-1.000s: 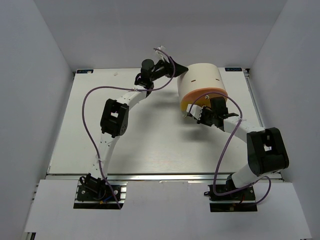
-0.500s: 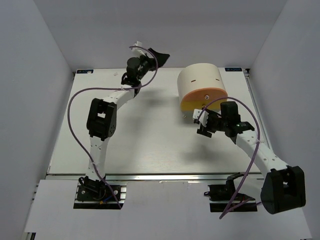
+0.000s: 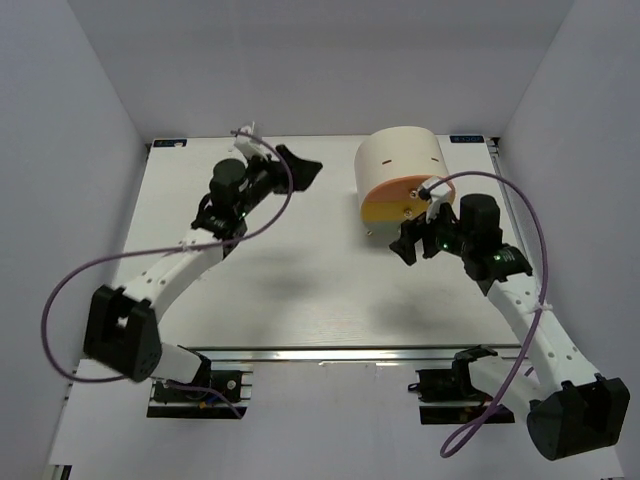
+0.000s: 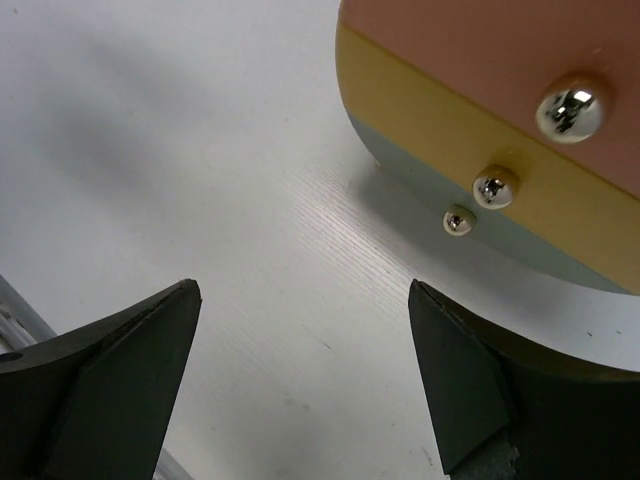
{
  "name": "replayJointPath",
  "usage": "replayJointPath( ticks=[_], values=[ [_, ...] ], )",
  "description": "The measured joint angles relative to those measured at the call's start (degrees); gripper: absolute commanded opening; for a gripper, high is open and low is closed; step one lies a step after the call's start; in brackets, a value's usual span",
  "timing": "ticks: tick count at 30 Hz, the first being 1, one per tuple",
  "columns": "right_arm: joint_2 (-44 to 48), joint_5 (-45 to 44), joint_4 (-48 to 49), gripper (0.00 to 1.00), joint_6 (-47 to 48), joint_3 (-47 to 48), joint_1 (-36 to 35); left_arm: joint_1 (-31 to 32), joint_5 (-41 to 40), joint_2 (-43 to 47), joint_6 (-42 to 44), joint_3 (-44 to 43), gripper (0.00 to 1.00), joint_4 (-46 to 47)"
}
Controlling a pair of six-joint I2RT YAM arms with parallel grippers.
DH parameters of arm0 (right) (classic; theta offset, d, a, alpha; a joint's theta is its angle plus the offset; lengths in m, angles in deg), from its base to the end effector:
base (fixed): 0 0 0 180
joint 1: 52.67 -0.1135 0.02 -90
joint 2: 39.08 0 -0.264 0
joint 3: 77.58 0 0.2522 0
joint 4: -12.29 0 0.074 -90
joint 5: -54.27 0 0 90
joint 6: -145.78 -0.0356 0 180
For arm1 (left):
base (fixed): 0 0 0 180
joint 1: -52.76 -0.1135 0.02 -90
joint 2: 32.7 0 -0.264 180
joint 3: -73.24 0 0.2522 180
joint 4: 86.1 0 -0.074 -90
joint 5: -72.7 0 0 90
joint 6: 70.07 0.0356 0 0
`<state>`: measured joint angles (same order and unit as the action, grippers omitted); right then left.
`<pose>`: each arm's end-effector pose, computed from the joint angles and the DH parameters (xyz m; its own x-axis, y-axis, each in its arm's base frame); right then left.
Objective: Sort the tools into containers
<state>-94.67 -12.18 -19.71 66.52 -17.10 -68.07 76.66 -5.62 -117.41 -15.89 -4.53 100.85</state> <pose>0.2054 0.0713 0.3042 -0.3224 -0.2660 -0.9085 -0.6579 0.7530 0.0130 0.3215 -0.1504 0.3459 -0.3404 -0.4760 -0.8109 0.4719 0.6594 -0.5852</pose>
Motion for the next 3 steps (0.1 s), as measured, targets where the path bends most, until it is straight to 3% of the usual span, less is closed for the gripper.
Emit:
replayJointPath(
  ticks=[3],
  values=[
    [-0.92, -0.81, -2.73, 0.9, -3.74, 4.22, 0.0, 2.12, 0.35, 11.43, 3.13, 9.84, 0.98, -4.26]
  ],
)
